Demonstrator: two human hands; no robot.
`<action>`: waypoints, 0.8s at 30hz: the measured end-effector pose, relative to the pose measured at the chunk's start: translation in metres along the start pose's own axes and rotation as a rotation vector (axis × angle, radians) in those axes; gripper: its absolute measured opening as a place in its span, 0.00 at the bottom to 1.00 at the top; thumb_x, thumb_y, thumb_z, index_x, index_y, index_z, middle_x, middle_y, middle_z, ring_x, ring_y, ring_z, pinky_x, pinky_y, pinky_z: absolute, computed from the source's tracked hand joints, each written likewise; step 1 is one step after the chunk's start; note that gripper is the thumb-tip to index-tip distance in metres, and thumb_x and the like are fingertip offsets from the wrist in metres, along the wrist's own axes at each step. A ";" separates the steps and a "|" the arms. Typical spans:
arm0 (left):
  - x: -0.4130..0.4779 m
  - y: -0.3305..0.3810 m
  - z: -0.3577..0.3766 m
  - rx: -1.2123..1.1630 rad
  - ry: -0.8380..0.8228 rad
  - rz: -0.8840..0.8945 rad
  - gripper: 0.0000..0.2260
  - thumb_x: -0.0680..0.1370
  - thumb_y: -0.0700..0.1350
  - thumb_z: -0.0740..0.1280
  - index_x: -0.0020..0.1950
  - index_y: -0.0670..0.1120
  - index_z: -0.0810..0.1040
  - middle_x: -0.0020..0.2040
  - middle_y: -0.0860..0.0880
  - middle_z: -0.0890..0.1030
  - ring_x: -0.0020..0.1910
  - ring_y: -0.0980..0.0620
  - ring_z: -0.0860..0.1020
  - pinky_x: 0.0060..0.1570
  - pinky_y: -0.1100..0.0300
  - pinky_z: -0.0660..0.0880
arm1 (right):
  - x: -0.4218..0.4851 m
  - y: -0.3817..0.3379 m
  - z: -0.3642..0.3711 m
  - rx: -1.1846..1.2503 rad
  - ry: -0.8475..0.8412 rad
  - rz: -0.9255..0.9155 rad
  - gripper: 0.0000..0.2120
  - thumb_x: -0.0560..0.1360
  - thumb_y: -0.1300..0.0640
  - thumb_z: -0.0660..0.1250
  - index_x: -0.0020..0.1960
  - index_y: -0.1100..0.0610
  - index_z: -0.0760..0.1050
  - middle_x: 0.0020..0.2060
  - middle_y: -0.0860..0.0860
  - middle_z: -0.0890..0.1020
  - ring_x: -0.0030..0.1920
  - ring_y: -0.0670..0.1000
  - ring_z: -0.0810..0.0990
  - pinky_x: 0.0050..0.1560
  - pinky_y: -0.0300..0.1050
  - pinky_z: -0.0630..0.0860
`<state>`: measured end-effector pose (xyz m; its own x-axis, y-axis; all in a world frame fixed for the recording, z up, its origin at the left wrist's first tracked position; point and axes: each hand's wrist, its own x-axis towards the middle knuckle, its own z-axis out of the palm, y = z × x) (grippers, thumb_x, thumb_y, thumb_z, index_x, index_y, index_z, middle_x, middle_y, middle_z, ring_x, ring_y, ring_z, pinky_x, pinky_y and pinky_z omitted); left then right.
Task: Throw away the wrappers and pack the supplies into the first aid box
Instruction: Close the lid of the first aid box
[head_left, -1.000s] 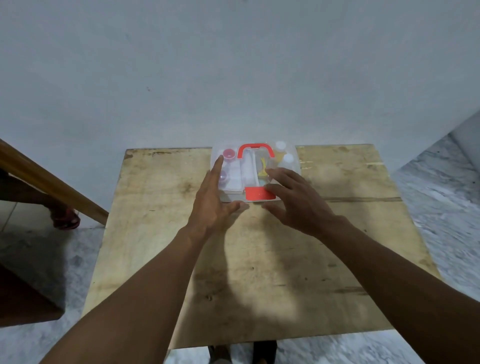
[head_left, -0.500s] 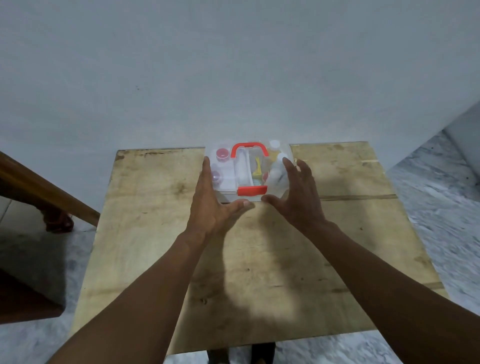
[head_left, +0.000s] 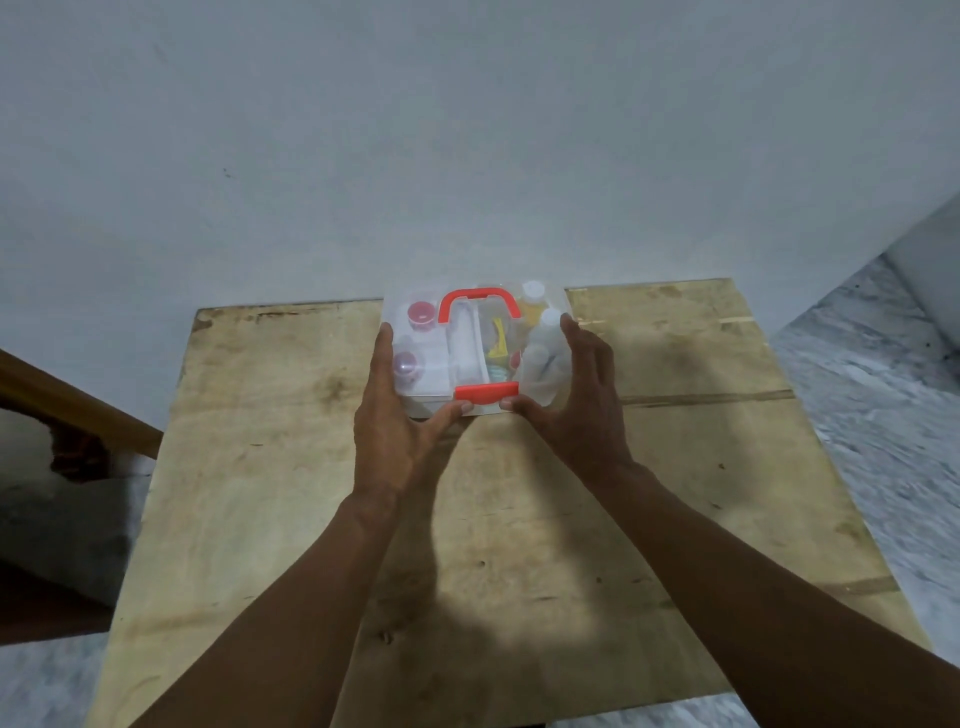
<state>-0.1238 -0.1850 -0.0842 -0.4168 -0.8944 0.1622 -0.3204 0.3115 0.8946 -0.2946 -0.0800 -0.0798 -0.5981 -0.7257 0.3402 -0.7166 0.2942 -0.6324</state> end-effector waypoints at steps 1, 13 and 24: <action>0.000 0.000 0.000 0.001 0.004 0.000 0.47 0.68 0.57 0.78 0.80 0.52 0.55 0.76 0.52 0.67 0.71 0.52 0.70 0.62 0.71 0.66 | 0.000 0.001 0.002 -0.002 0.004 0.000 0.51 0.63 0.32 0.72 0.75 0.59 0.60 0.69 0.59 0.70 0.67 0.53 0.68 0.62 0.45 0.70; 0.001 -0.011 0.007 0.033 0.058 0.004 0.48 0.65 0.68 0.72 0.79 0.53 0.56 0.75 0.55 0.68 0.68 0.57 0.70 0.63 0.66 0.68 | 0.003 0.006 0.012 0.007 0.002 -0.013 0.48 0.64 0.26 0.67 0.73 0.51 0.54 0.70 0.58 0.72 0.67 0.58 0.74 0.65 0.60 0.75; -0.001 -0.011 0.014 0.046 0.104 -0.022 0.49 0.64 0.70 0.70 0.79 0.51 0.57 0.73 0.53 0.70 0.65 0.59 0.71 0.61 0.68 0.68 | 0.008 0.006 0.008 0.005 0.014 -0.053 0.47 0.63 0.35 0.74 0.72 0.51 0.55 0.68 0.62 0.73 0.65 0.61 0.76 0.61 0.63 0.77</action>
<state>-0.1317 -0.1831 -0.0994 -0.3189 -0.9292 0.1870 -0.3684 0.3033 0.8788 -0.3008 -0.0894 -0.0865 -0.5645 -0.7312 0.3831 -0.7455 0.2523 -0.6169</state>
